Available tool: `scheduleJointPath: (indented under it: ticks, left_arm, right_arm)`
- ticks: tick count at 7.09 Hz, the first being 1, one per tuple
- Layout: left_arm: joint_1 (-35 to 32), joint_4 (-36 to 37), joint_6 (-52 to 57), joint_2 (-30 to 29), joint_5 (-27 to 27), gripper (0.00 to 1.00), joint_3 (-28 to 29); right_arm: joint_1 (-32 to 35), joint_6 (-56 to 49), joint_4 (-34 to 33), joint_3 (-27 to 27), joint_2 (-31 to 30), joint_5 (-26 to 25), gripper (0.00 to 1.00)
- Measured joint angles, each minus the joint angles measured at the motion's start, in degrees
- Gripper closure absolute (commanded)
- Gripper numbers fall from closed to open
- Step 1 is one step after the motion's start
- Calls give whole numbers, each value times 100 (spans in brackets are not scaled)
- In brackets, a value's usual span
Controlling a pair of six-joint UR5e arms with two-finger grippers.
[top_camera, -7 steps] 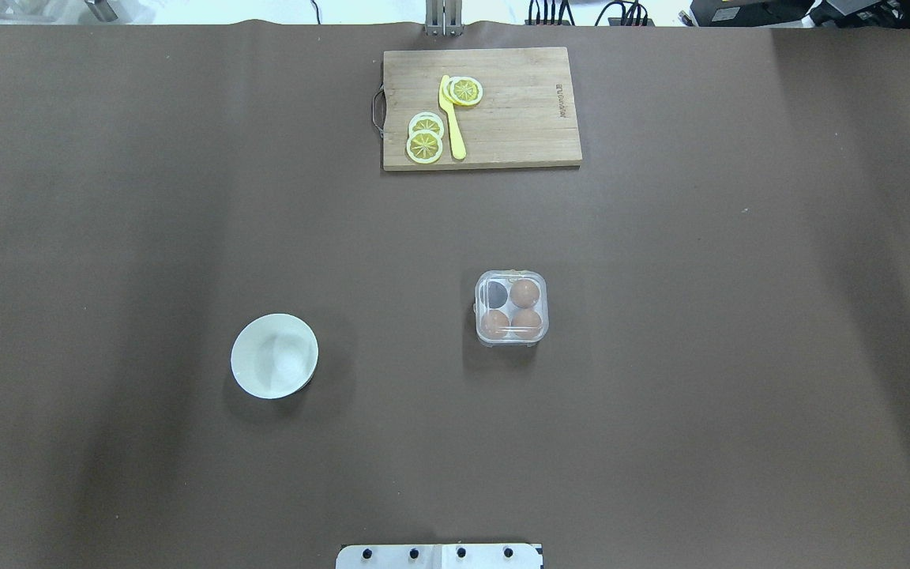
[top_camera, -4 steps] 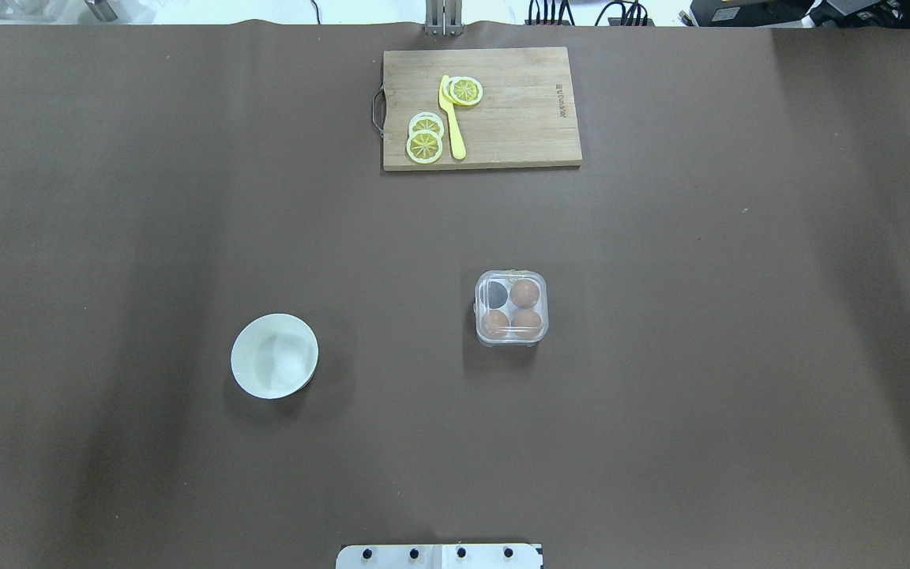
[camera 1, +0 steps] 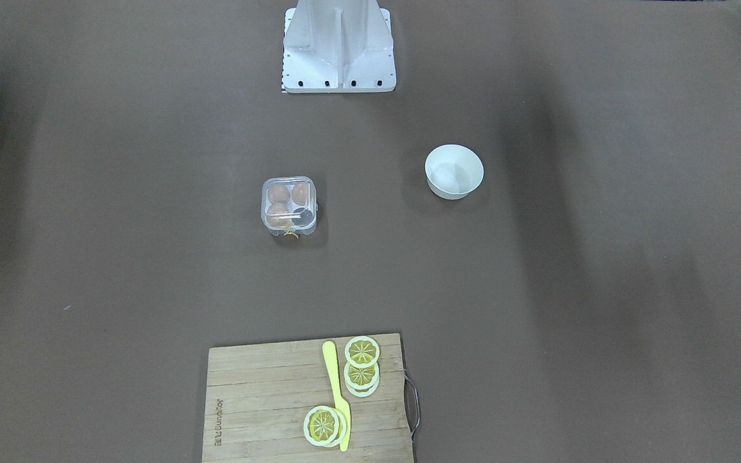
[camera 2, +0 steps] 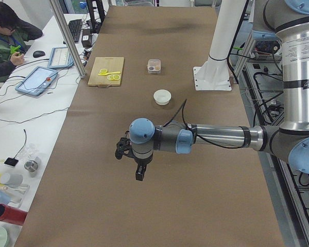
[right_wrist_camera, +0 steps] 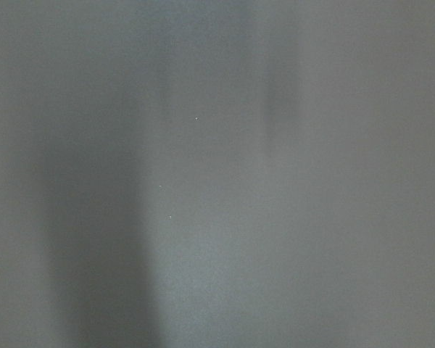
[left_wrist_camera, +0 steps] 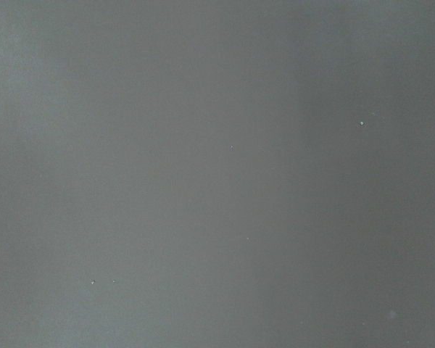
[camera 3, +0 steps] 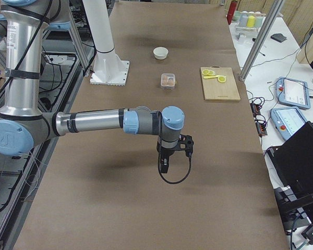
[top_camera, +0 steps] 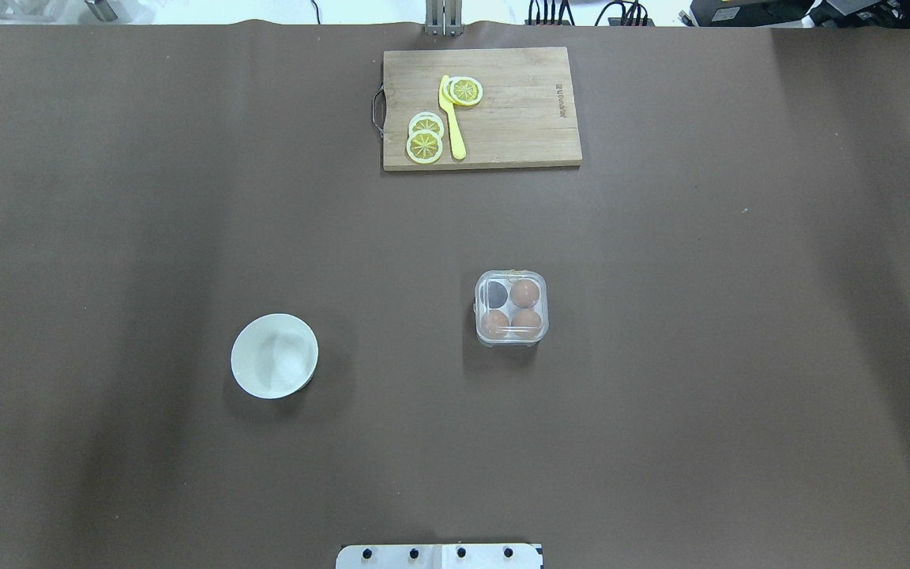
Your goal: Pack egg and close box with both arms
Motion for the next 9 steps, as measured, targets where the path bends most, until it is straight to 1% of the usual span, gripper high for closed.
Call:
scheduleJointPath:
  ticks: [7,9]
  left_arm:
    - [-9,-33,8,7,-8,1,-60]
    - [-9,-141,13,32,-8,1,-60]
  right_arm:
    - [-22,10,78,-13,-3,2,0]
    - [-22,15,80,-1,-2,8,0]
